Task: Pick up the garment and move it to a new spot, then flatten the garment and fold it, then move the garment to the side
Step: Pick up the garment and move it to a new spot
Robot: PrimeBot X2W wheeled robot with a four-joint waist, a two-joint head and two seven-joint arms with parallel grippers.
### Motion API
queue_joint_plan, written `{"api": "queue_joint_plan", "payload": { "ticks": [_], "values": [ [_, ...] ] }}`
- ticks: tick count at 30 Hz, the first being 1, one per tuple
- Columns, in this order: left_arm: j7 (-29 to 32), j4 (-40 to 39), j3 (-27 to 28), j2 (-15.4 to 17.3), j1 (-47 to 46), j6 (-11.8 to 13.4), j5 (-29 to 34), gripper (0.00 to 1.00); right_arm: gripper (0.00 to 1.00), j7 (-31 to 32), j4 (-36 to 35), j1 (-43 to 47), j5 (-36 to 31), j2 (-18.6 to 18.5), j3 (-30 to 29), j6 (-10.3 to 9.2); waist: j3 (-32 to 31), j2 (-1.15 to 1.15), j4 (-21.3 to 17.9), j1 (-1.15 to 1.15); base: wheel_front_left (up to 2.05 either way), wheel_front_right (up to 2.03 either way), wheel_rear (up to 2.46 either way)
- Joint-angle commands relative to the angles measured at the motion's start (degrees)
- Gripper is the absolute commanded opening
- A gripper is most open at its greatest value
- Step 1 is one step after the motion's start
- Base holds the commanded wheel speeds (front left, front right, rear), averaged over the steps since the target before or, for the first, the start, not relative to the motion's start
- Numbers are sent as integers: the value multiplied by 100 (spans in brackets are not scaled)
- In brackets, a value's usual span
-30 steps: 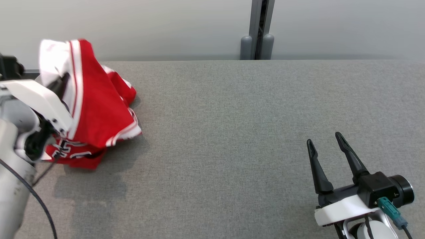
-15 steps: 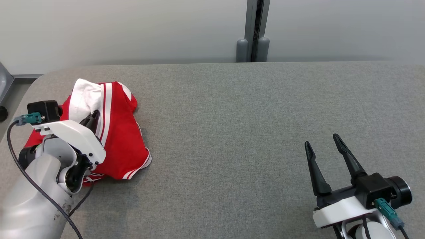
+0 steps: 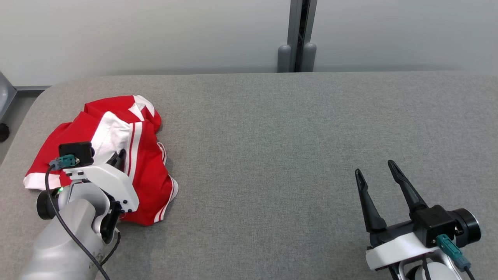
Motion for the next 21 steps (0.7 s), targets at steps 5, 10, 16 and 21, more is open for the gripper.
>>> {"api": "queue_joint_plan", "payload": {
  "ticks": [5, 10, 16, 21],
  "values": [
    [-406, 400, -141, -5, -227, 119, 257, 100, 100, -36, -9, -55, 7, -26, -3, 11, 41, 0, -37, 0, 0, 0, 0],
    [-590, 656, -168, -14, -352, 26, 305, 100, 100, -36, -21, -24, 47, -26, -41, 11, 45, 0, -32, 0, 0, 0, 0],
    [-862, 590, -77, 61, -427, 66, 352, 100, 100, -36, -33, 20, 98, -25, -68, 12, 12, 0, 30, 0, 0, 0, 0],
    [-943, 177, 82, 184, -401, 184, 462, 100, 100, -36, -39, 65, 113, -25, -85, 12, -26, 0, 110, 0, 0, 0, 0]
  ]
}}
